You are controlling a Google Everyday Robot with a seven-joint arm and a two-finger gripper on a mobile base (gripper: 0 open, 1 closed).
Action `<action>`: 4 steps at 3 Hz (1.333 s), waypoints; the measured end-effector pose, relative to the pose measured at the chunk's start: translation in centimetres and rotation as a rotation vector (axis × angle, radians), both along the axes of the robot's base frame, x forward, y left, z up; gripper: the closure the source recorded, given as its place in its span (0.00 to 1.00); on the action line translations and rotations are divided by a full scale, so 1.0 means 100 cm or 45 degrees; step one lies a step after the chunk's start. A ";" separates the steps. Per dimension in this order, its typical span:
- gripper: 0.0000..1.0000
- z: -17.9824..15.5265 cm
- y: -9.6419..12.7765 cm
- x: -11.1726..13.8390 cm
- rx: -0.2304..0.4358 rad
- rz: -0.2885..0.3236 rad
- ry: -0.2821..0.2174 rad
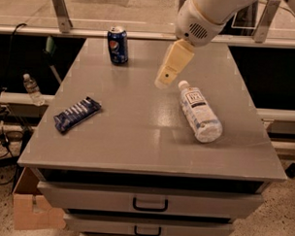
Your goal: Pick pepsi can
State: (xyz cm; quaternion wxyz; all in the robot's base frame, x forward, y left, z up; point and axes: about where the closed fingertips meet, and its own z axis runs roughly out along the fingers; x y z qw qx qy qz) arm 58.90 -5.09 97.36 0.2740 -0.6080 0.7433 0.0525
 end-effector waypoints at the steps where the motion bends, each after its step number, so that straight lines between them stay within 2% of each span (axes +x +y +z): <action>1: 0.00 -0.017 0.020 0.030 0.074 0.005 -0.023; 3: 0.00 -0.044 0.050 0.088 0.223 -0.032 -0.084; 4: 0.00 -0.055 0.060 0.118 0.326 -0.083 -0.110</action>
Offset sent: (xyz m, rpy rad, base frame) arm 0.0989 0.0528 -0.0448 0.1800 -0.0902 -0.0214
